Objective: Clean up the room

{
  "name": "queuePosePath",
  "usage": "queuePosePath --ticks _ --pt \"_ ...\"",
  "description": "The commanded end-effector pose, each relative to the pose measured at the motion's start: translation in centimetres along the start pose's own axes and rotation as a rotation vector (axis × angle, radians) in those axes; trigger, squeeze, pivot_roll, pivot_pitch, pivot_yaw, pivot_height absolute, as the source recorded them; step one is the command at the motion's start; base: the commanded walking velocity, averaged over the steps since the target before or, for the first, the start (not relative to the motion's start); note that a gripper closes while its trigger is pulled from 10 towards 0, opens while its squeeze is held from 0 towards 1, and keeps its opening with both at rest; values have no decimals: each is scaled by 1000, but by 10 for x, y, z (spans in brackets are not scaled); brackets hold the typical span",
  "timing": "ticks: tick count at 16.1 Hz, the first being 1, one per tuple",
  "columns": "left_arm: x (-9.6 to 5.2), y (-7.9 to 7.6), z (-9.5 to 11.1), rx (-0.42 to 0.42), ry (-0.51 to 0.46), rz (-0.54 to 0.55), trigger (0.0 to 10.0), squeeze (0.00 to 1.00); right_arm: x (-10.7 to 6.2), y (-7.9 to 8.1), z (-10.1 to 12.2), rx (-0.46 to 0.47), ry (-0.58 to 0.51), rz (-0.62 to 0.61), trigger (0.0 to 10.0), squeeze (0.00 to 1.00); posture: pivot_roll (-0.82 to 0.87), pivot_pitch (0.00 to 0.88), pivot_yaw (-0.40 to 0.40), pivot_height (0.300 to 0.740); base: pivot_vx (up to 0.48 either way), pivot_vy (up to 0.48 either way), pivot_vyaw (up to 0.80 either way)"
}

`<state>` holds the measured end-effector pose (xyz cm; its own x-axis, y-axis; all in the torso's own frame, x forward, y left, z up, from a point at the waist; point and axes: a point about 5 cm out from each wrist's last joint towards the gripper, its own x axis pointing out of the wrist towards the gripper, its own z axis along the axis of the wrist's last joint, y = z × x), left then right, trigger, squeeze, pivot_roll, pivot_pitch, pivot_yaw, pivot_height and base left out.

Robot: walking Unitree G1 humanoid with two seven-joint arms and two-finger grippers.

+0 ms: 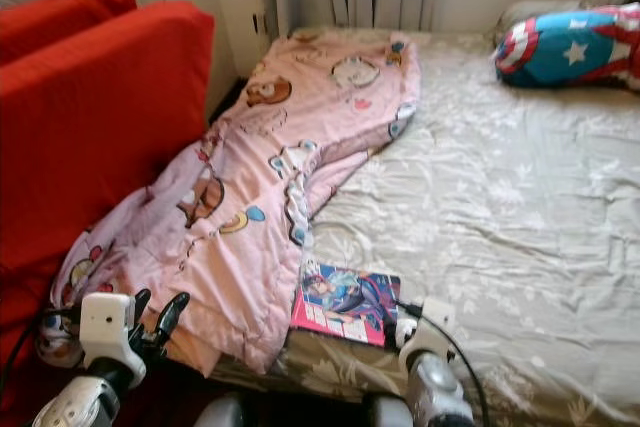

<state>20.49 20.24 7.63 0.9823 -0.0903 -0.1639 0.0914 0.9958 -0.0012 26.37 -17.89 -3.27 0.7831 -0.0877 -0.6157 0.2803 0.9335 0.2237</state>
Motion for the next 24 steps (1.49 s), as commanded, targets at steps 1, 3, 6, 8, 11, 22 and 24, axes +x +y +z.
queuePosePath --ticks 1,3,6,8,11,22,24 --pt "-6 3 0 3 17 8 10000 0 0 0 0 33 -12 -9 10000 1000 123 157 41 640 0 0 0" --pt "-6 2 3 2 15 10 10000 0 2 1 8 70 -39 -5 10000 0 134 177 39 640 0 0 0" --pt "10 1 17 2 -35 12 10000 0 3 7 14 71 -69 5 10000 0 145 208 35 640 0 0 0" --pt "27 3 30 18 -88 6 10000 0 3 10 17 71 -94 14 10000 0 152 235 22 640 0 0 0" --pt "51 5 50 14 -158 16 10000 0 3 11 14 63 -89 21 10000 0 154 258 20 640 0 0 0" --pt "32 6 43 16 -114 24 10000 0 6 23 21 71 -56 78 2902 0 195 323 14 640 0 0 0" --pt "30 5 42 14 -110 27 10000 0 7 26 24 70 -56 80 0 0 196 322 13 640 0 0 0"
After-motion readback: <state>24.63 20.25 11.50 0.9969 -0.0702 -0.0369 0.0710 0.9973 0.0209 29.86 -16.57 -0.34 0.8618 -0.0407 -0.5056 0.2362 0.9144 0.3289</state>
